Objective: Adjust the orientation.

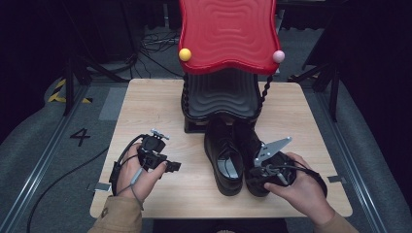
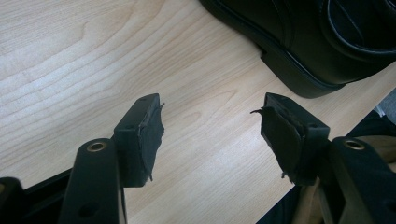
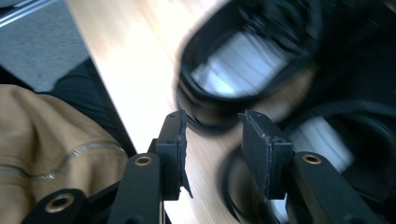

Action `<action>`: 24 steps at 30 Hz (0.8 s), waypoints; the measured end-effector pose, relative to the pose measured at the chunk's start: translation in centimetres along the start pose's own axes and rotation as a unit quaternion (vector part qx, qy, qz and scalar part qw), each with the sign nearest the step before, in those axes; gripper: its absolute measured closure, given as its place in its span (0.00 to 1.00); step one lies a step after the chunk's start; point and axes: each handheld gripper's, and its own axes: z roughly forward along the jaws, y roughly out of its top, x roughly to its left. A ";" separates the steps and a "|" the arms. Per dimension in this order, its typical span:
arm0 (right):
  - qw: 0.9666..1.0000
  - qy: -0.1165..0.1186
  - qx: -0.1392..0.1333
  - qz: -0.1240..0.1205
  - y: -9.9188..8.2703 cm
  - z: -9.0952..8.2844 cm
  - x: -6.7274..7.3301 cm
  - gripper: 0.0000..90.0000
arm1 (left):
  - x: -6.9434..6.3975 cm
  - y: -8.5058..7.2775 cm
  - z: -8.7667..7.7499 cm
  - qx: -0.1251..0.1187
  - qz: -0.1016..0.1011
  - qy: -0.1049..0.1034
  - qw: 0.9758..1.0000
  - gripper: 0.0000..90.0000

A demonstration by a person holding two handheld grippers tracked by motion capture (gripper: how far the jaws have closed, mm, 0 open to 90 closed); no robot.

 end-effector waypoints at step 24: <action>0.998 0.054 0.029 -0.031 1.6 4.5 0.0 0.86 | 0.2 0.0 0.3 0.006 -0.002 0.000 1.000 0.43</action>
